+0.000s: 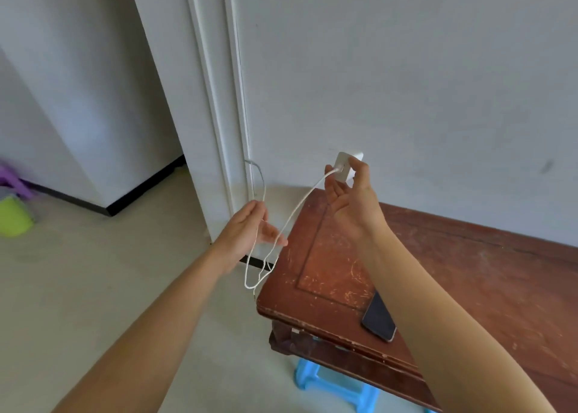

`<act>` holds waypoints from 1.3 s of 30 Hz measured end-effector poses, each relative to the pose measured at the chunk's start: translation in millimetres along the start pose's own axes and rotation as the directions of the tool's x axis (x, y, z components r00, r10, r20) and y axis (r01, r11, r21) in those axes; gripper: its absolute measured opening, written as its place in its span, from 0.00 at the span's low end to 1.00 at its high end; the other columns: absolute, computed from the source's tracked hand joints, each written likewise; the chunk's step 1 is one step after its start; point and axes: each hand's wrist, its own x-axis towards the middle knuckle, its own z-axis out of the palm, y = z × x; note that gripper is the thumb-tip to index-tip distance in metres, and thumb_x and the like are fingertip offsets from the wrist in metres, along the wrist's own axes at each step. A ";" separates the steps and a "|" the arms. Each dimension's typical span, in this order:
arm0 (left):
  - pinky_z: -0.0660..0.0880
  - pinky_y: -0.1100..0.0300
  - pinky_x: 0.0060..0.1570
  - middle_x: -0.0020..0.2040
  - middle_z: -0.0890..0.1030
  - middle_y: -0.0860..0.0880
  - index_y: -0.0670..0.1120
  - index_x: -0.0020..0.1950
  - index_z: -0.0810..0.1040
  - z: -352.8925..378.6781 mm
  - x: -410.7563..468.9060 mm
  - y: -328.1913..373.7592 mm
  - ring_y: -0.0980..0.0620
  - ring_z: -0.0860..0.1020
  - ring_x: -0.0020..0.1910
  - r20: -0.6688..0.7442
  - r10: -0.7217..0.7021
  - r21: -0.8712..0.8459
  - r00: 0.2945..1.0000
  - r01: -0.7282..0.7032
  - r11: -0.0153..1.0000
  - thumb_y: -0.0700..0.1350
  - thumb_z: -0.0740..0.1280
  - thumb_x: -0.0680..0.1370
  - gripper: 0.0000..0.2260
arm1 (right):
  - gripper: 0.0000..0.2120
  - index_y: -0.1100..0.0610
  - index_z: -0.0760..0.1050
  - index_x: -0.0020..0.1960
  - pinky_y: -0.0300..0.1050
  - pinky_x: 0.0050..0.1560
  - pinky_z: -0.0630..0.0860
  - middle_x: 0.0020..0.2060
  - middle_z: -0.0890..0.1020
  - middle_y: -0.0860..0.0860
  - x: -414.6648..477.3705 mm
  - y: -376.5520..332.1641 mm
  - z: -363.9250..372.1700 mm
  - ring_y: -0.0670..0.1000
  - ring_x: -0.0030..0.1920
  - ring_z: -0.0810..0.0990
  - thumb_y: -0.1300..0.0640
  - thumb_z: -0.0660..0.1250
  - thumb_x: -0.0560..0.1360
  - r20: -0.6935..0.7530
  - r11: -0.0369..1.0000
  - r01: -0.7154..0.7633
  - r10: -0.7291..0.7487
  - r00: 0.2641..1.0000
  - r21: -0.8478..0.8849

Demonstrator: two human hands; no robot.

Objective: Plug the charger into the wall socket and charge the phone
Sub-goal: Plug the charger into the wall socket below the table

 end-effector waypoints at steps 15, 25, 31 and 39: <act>0.58 0.57 0.26 0.28 0.64 0.53 0.49 0.35 0.69 -167.9 75.3 -128.3 0.54 0.62 0.26 -0.419 -0.209 0.252 0.884 0.334 0.908 0.48 0.60 0.82 0.15 | 0.14 0.60 0.69 0.61 0.40 0.32 0.82 0.49 0.77 0.58 165.4 190.8 2.5 0.52 0.37 0.84 0.60 0.69 0.78 -0.208 0.918 -0.349 0.384 0.899 0.186; 0.59 0.64 0.22 0.28 0.64 0.51 0.48 0.37 0.70 -301.6 190.2 -146.8 0.53 0.61 0.25 -0.452 -0.337 0.205 0.826 0.464 0.862 0.47 0.60 0.82 0.14 | 0.11 0.61 0.72 0.60 0.35 0.23 0.72 0.46 0.79 0.56 284.7 310.4 24.7 0.46 0.29 0.80 0.58 0.67 0.81 -0.362 0.902 -0.418 0.428 0.828 0.109; 0.57 0.65 0.20 0.28 0.63 0.50 0.47 0.37 0.65 -356.8 259.6 -204.9 0.54 0.59 0.24 -0.308 -0.494 0.128 0.813 0.550 0.825 0.48 0.57 0.84 0.16 | 0.16 0.61 0.72 0.65 0.36 0.23 0.73 0.49 0.81 0.56 336.8 367.9 22.5 0.45 0.29 0.81 0.54 0.66 0.81 -0.492 0.950 -0.311 0.279 0.825 0.017; 0.65 0.59 0.25 0.25 0.72 0.46 0.42 0.35 0.69 -418.8 360.3 -326.8 0.50 0.67 0.21 -0.079 -0.705 0.053 0.705 0.709 0.704 0.44 0.55 0.84 0.18 | 0.10 0.58 0.75 0.58 0.33 0.20 0.67 0.51 0.79 0.56 382.9 477.6 -16.0 0.43 0.30 0.77 0.53 0.67 0.81 -0.836 0.976 -0.205 0.050 0.547 -0.075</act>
